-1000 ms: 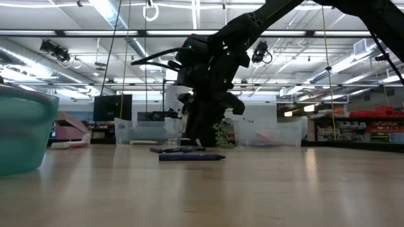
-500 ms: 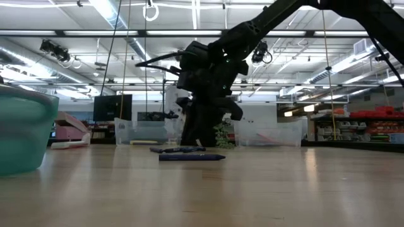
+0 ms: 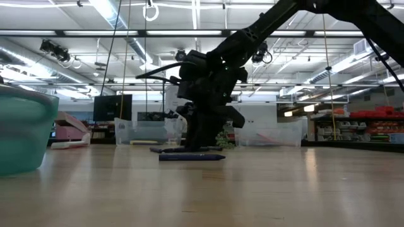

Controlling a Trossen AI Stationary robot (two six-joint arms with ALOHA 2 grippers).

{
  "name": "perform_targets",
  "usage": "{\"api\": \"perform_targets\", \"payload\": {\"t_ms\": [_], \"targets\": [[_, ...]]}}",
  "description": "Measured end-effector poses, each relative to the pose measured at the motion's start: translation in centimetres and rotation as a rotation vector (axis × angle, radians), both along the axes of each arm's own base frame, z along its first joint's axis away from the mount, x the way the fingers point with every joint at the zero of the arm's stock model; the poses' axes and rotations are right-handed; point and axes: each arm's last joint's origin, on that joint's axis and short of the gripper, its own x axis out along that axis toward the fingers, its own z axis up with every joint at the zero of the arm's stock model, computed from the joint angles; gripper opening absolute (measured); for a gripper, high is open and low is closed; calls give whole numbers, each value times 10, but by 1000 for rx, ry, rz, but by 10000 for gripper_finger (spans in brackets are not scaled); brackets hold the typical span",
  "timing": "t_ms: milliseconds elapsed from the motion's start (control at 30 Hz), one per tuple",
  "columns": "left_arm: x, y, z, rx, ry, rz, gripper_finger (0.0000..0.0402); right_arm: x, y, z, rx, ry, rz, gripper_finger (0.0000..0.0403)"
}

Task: Sort crayons/erasers/pens/pencils in bins
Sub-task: Put the blue crayon into the right transparent bin

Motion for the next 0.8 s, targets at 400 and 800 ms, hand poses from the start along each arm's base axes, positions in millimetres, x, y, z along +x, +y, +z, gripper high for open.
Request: {"api": "perform_targets", "payload": {"t_ms": [400, 800], "targets": [[0, 0, 0, -4, -2, 1, 36, -5, 8, -3, 65, 122, -189, 41], [0, 0, 0, -2, -3, 0, 31, -17, 16, 21, 69, 182, -347, 18]]}}
